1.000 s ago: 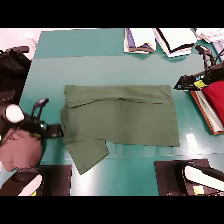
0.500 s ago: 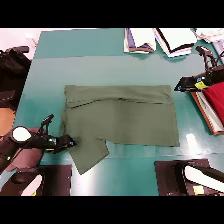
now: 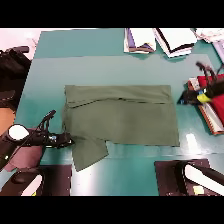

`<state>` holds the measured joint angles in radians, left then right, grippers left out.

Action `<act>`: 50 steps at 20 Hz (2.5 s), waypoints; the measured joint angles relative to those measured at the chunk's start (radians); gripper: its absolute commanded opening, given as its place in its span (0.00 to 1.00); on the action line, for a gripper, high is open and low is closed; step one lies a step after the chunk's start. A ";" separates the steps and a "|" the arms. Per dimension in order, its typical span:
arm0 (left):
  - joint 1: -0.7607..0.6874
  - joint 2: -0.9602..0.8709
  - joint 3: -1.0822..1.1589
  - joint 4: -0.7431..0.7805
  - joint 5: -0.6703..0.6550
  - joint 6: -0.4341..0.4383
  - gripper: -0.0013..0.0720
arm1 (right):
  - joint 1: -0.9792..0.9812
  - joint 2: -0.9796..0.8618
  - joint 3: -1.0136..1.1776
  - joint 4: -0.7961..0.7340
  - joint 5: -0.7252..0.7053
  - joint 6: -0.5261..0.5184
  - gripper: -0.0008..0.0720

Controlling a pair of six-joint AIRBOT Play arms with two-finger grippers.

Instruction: Fold the shirts.

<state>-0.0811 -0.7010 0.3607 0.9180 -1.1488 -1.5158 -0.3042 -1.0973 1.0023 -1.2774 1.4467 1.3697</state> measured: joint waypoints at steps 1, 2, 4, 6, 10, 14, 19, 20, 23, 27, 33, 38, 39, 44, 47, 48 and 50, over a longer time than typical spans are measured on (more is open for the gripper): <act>0.000 0.004 0.013 0.010 -0.009 0.005 0.05 | -0.044 0.027 -0.074 -0.014 0.008 0.000 0.69; 0.000 0.007 0.023 0.018 -0.018 0.011 0.05 | -0.090 0.052 -0.144 -0.025 0.016 -0.002 0.69; 0.000 0.010 0.035 0.031 -0.030 0.017 0.05 | -0.184 0.097 -0.282 -0.038 0.024 -0.010 0.68; 0.000 0.013 0.042 0.040 -0.034 0.021 0.05 | -0.254 0.126 -0.395 -0.042 0.023 -0.018 0.67; 0.000 0.013 0.048 0.045 -0.037 0.025 0.05 | -0.281 0.150 -0.522 -0.024 -0.010 -0.027 0.61; 0.000 0.014 0.048 0.050 -0.039 0.030 0.05 | -0.201 0.132 -0.538 0.037 -0.053 -0.031 0.15; 0.000 0.037 0.057 0.111 -0.088 0.040 0.04 | -0.079 0.133 -0.478 0.051 -0.066 -0.033 0.03; 0.000 0.061 0.061 0.131 -0.105 0.034 0.04 | -0.064 0.153 -0.466 0.038 -0.052 -0.033 0.03; 0.000 0.165 0.071 0.195 -0.201 -0.009 0.05 | -0.037 0.245 -0.429 -0.036 0.017 -0.033 0.03; 0.000 0.262 0.123 0.227 -0.338 -0.043 0.05 | -0.026 0.370 -0.378 -0.116 0.100 -0.025 0.03; 0.000 0.134 0.254 0.247 -0.275 -0.028 0.05 | 0.024 0.292 -0.219 -0.147 0.082 -0.006 0.03; 0.000 -0.143 0.423 0.288 -0.101 0.014 0.05 | 0.125 0.019 0.019 -0.153 0.001 0.027 0.03; 0.000 -0.200 0.461 0.300 -0.070 0.018 0.05 | 0.139 -0.039 0.071 -0.153 -0.007 0.032 0.03; 0.000 -0.407 0.596 0.333 0.072 0.025 0.05 | 0.189 -0.305 0.327 -0.129 -0.029 0.042 0.03; 0.000 -0.471 0.626 0.340 0.143 0.024 0.05 | 0.198 -0.426 0.447 -0.079 -0.031 0.045 0.03; 0.000 -0.483 0.631 0.341 0.158 0.024 0.06 | 0.200 -0.461 0.483 -0.058 -0.032 0.045 0.04; 0.000 -0.497 0.638 0.342 0.176 0.023 0.56 | 0.199 -0.516 0.541 -0.004 -0.034 0.045 0.32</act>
<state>-0.0807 -1.1976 0.9985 1.2598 -0.9726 -1.4929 -0.1055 -1.6135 1.5429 -1.2816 1.4124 1.4143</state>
